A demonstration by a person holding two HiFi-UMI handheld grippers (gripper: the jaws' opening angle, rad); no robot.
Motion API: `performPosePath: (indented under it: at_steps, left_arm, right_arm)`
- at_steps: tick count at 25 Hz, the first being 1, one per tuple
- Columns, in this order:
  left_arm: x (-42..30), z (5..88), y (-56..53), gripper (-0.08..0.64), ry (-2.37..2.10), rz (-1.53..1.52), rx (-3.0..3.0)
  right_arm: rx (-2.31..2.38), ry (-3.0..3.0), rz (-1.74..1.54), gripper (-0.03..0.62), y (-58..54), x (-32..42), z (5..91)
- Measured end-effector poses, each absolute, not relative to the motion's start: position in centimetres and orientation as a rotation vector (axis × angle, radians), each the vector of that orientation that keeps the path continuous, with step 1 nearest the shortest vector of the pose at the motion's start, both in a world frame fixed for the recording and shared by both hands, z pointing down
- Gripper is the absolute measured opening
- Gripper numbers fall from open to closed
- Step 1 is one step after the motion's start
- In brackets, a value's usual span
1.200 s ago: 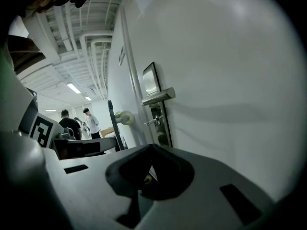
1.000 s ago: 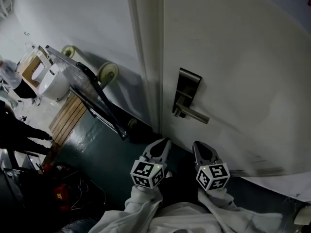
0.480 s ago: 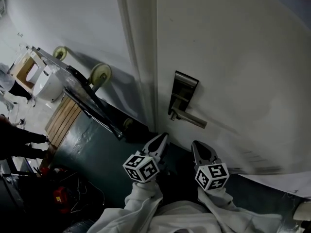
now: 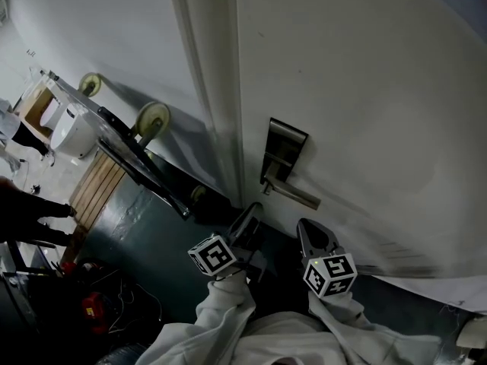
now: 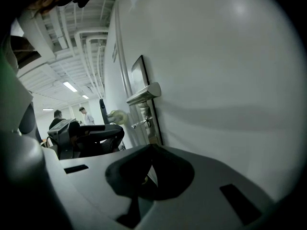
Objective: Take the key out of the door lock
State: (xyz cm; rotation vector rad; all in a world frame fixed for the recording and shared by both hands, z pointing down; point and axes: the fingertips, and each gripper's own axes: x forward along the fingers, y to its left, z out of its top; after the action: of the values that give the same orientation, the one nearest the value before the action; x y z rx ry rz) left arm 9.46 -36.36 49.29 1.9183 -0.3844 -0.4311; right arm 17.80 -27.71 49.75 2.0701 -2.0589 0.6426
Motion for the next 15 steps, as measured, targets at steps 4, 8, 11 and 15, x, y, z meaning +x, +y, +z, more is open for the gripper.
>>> performPosePath:
  at_steps: [4,8,11,15]
  left_arm:
    - [10.0,49.0,-37.3,0.024,-0.388,-0.471,1.874]
    - [10.7,49.0,-37.8,0.140,-0.366,-0.478,1.848]
    - [11.6,48.9,-38.1,0.140,-0.355,-0.498,1.780]
    - [13.0,49.1,-39.0,0.140,-0.359,-0.500,1.757]
  right_arm:
    - [2.044,-2.067,0.647,0.052,-28.1,17.9,50.0]
    - [2.035,-2.068,0.645,0.051,-28.2,18.2,50.0]
    - [2.028,-2.071,0.643,0.052,-28.3,18.5,50.0]
    - [2.018,-2.070,0.642,0.052,-28.5,18.9,50.0]
